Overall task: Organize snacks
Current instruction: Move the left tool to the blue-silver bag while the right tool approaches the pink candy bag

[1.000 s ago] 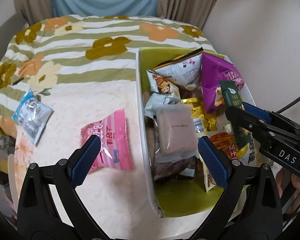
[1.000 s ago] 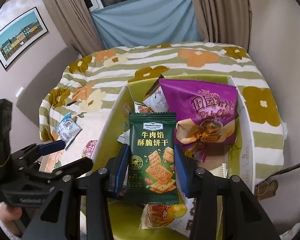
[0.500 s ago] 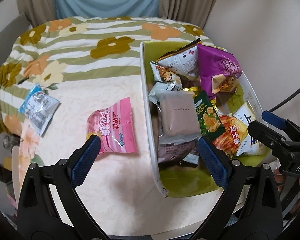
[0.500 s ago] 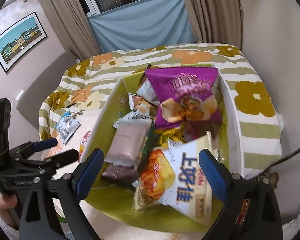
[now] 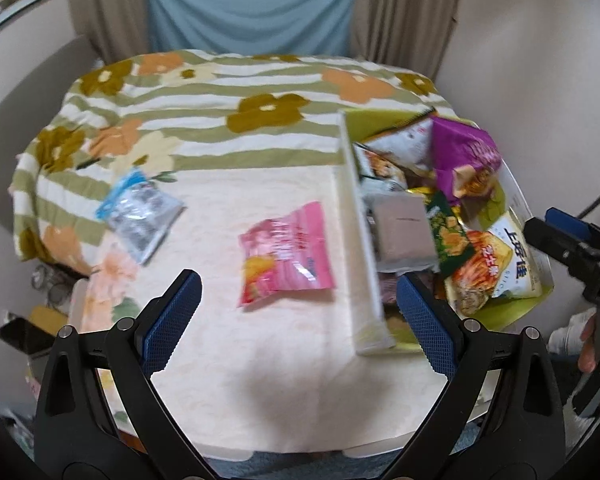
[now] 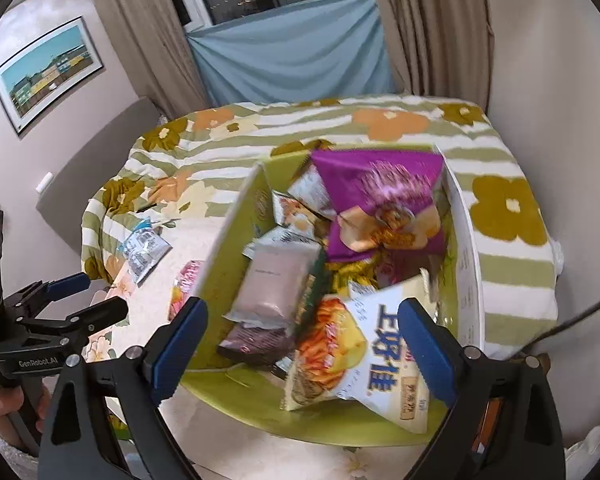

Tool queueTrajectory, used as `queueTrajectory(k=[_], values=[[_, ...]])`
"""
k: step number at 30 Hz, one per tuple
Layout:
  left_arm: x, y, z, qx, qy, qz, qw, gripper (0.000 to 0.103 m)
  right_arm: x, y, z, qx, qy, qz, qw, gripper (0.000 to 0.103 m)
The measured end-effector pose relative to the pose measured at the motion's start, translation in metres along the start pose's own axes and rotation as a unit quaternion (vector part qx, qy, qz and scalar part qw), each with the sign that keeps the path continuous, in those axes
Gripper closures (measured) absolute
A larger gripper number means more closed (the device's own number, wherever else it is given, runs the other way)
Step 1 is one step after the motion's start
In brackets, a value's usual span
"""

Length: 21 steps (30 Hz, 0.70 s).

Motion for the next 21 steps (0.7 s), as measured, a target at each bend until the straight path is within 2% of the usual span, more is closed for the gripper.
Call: queueTrajectory(k=[6,9,16,21], values=[[-0.008,-0.014,0.061,0.011,-0.045,-0.003,0.9989,0.006,0.015,-0.008,0.045,0.01,-0.027,-0.028,0.999,0.008],[-0.009,-0.009,0.094,0.012,-0.057,0.011,0.9982,0.006,0.02,0.001,0.074,0.029,-0.035,-0.032,0.998,0.008],[0.005,0.012,0.172,-0.002,-0.07,0.035,0.997,0.006,0.016,0.05,0.142,0.027,-0.024,0.002,0.999,0.008],[0.017,0.038,0.221,-0.014,-0.066,0.054,0.9962,0.006,0.009,0.085,0.169,0.014,0.008,0.029,0.999,0.008]])
Point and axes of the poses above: each gripper's, at about its wrist camera, not at the fingertips, and y roughly the way its jaws point, z to its left, x to its top, the point moved 2 cm from there along y, roughly the way its jaws point, and after that the axes turned 5 degrees about z, right-handed, at the moved point
